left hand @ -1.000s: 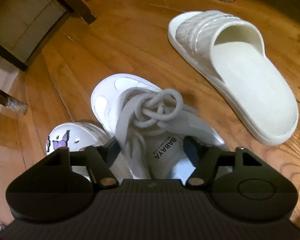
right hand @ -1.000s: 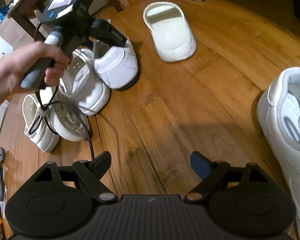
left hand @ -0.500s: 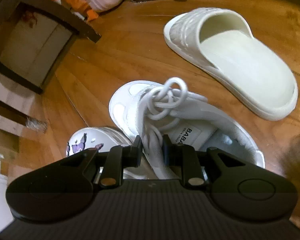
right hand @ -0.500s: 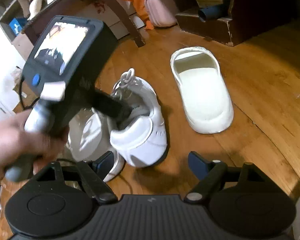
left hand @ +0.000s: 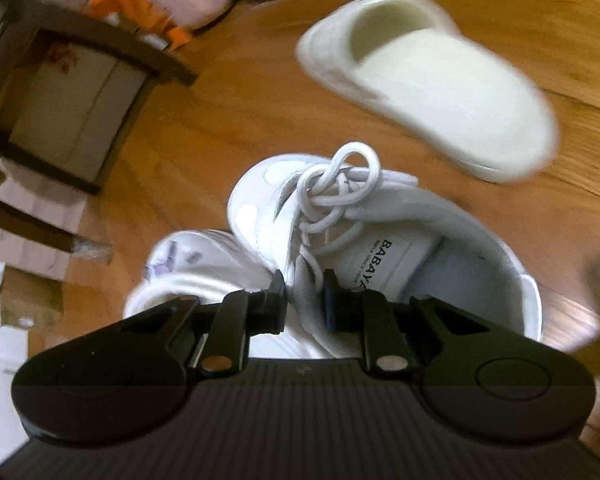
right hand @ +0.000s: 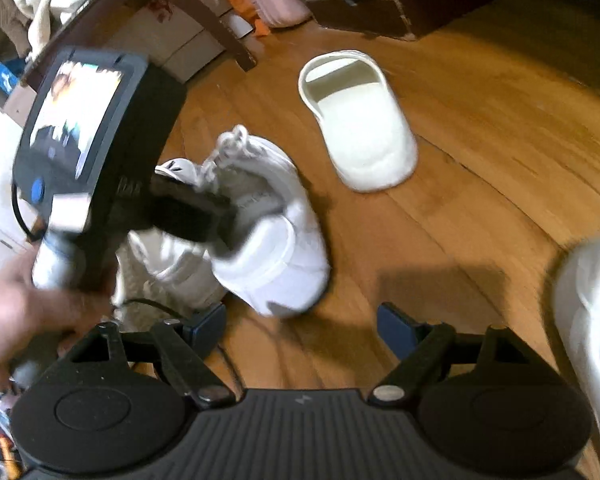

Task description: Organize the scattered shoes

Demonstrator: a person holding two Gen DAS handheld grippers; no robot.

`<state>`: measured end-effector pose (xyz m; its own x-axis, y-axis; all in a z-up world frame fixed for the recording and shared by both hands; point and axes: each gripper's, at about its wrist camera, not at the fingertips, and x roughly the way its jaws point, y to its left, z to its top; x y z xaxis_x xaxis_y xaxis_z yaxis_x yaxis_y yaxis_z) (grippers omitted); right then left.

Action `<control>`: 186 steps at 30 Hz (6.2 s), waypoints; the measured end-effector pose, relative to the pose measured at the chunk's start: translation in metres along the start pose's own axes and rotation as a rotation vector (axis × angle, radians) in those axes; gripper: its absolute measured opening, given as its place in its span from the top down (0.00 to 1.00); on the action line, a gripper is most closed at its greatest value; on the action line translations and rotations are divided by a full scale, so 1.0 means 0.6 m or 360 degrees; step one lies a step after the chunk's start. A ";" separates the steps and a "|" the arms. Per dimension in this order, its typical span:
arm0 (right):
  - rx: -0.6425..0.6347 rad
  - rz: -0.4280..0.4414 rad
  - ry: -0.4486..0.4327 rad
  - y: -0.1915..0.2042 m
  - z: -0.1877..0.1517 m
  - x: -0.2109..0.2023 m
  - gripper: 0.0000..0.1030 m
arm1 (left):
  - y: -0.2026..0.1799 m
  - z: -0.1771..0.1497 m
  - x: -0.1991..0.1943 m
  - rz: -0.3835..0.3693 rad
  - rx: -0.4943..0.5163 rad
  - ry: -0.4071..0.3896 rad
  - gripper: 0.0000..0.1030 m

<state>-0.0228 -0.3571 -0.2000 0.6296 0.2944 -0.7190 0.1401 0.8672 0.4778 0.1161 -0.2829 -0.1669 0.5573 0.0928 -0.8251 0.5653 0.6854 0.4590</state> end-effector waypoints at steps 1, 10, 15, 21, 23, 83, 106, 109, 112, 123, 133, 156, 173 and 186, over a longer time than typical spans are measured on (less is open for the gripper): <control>0.0022 0.0004 -0.0009 -0.005 -0.009 -0.017 0.17 | -0.008 -0.008 -0.012 -0.0027 0.0005 -0.0001 0.84; 0.0030 -0.0064 0.0029 -0.025 -0.067 -0.156 0.16 | -0.076 -0.080 -0.113 -0.0266 0.0056 0.0020 0.84; 0.0151 -0.0112 0.0012 -0.055 -0.113 -0.225 0.16 | -0.101 -0.115 -0.162 -0.0391 0.0056 0.0107 0.84; 0.0332 -0.0207 -0.0094 -0.105 -0.195 -0.268 0.16 | -0.117 -0.141 -0.219 -0.0580 0.0027 0.0203 0.83; 0.0280 -0.0220 -0.0051 -0.106 -0.197 -0.257 0.16 | -0.130 -0.150 -0.230 -0.0651 0.0020 0.0265 0.82; 0.0186 -0.0074 0.0076 -0.077 -0.182 -0.154 0.64 | -0.093 -0.282 -0.336 -0.0529 0.0290 0.0240 0.08; 0.1322 0.0485 -0.0013 -0.138 -0.251 -0.267 0.27 | -0.065 -0.241 -0.328 -0.0405 0.0208 0.0113 0.07; 0.0678 0.0147 -0.0077 -0.097 -0.213 -0.290 0.27 | -0.063 -0.243 -0.326 -0.0437 0.0206 0.0120 0.07; 0.0153 -0.0068 -0.0099 -0.071 -0.184 -0.284 0.28 | -0.067 -0.245 -0.331 -0.0594 0.0211 0.0107 0.07; -0.0602 -0.0021 0.0383 -0.035 -0.120 -0.205 0.30 | -0.144 -0.260 -0.391 -0.1087 0.0503 -0.0036 0.07; -0.0849 -0.0016 0.0490 -0.007 -0.083 -0.138 0.28 | -0.150 -0.261 -0.362 -0.1012 0.0460 0.0055 0.08; 0.0884 -0.0042 -0.0151 -0.161 -0.194 -0.274 0.68 | -0.084 -0.215 -0.346 -0.0864 0.0004 -0.0014 0.06; 0.0730 -0.0171 -0.0396 -0.157 -0.171 -0.303 0.24 | -0.111 -0.212 -0.304 -0.0845 0.0043 0.0090 0.06; -0.0238 -0.0354 -0.0138 -0.054 -0.127 -0.194 0.20 | -0.090 -0.215 -0.283 -0.0726 -0.0045 0.0130 0.06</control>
<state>-0.1587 -0.3888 -0.1701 0.6597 0.0602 -0.7491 0.1722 0.9582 0.2287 -0.0874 -0.2426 -0.0941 0.2051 -0.1671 -0.9644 0.7242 0.6887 0.0347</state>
